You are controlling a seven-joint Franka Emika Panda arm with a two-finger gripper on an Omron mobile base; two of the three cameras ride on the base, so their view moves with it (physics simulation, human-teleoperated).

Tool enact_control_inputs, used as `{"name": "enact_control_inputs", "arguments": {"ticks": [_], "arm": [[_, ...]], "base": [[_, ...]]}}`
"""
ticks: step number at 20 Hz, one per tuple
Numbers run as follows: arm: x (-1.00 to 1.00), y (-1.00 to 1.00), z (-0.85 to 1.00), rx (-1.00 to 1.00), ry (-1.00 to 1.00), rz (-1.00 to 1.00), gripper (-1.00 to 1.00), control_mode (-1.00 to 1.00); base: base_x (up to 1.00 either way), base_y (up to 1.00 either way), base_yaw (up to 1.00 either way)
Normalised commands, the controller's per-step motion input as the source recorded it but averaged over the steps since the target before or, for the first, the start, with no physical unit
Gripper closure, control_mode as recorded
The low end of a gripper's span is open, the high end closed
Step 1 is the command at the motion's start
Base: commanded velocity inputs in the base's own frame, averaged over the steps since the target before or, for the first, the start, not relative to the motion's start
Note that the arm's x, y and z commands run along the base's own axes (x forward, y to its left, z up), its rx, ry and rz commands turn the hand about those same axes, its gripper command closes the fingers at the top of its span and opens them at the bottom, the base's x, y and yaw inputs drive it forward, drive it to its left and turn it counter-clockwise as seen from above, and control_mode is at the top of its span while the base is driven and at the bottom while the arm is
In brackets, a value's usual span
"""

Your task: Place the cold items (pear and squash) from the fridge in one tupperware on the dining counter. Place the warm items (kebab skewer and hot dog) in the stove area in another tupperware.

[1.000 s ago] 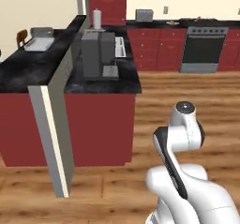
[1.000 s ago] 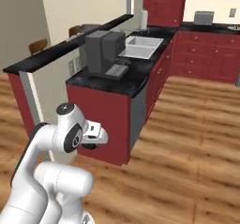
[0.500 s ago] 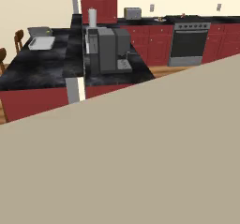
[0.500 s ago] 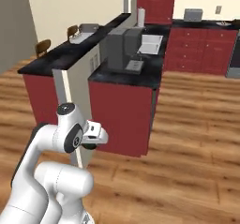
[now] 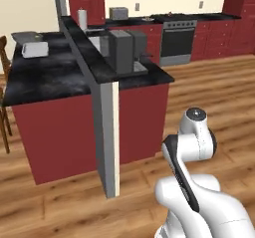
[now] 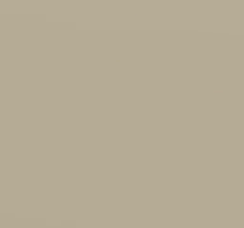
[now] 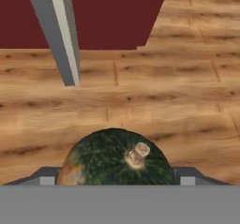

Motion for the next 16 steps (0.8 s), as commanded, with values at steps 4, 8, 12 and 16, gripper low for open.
{"name": "enact_control_inputs", "arguments": {"ticks": [4,8,12,16], "arm": [[0.00,0.00,0.00,0.00,0.00,0.00,1.00,1.00],[0.00,0.00,0.00,0.00,0.00,0.00,1.00,1.00],[0.00,0.00,0.00,0.00,0.00,0.00,1.00,1.00],[0.00,0.00,0.00,0.00,0.00,0.00,1.00,1.00]], "base": [[0.00,1.00,-0.33],[0.00,1.00,-0.34],[0.00,1.00,-0.33],[0.09,1.00,-0.34]]}}
